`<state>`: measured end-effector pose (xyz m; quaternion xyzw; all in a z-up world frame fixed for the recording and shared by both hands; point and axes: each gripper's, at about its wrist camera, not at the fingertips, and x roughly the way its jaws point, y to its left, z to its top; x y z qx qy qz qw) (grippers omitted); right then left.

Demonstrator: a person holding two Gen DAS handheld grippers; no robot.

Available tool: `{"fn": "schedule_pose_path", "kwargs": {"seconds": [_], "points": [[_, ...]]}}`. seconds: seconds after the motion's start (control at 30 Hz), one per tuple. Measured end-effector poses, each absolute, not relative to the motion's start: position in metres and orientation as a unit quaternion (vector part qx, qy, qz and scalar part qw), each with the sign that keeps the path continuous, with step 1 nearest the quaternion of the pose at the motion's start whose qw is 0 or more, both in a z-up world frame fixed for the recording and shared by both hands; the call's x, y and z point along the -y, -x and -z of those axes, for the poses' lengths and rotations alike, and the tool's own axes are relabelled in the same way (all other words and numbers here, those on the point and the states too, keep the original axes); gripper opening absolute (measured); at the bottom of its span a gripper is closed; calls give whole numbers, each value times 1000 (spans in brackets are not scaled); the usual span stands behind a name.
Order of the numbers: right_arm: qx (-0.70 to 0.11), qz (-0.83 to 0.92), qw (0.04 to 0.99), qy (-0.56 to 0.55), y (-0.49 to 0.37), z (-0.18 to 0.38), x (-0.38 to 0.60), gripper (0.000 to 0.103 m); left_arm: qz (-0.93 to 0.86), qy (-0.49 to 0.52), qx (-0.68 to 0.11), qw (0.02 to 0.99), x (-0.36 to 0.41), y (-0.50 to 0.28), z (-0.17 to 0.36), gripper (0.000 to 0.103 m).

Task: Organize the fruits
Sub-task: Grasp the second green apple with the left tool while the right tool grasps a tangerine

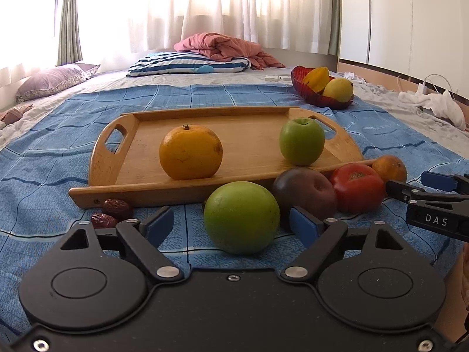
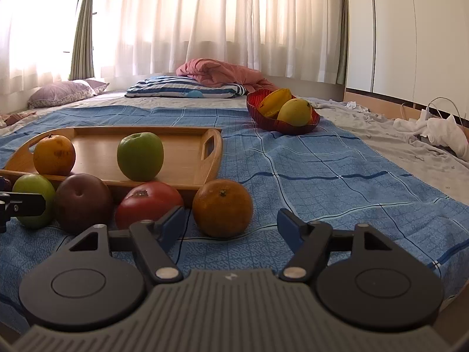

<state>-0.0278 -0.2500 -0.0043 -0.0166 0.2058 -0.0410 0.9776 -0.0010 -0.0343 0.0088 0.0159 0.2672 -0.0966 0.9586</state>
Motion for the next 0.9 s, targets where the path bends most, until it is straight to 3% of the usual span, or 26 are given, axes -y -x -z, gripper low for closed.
{"fn": "schedule_pose_path", "kwargs": {"seconds": [0.23, 0.77, 0.9], "points": [[-210, 42, 976, 32, 25, 8, 247, 79, 96, -2, -287, 953, 36, -2, -5, 62], [-226, 42, 973, 14, 11, 14, 252, 75, 87, -7, -285, 955, 40, -4, -3, 68], [-226, 41, 973, 7, 8, 13, 254, 75, 94, 1, -286, 954, 37, -5, -3, 65]]}}
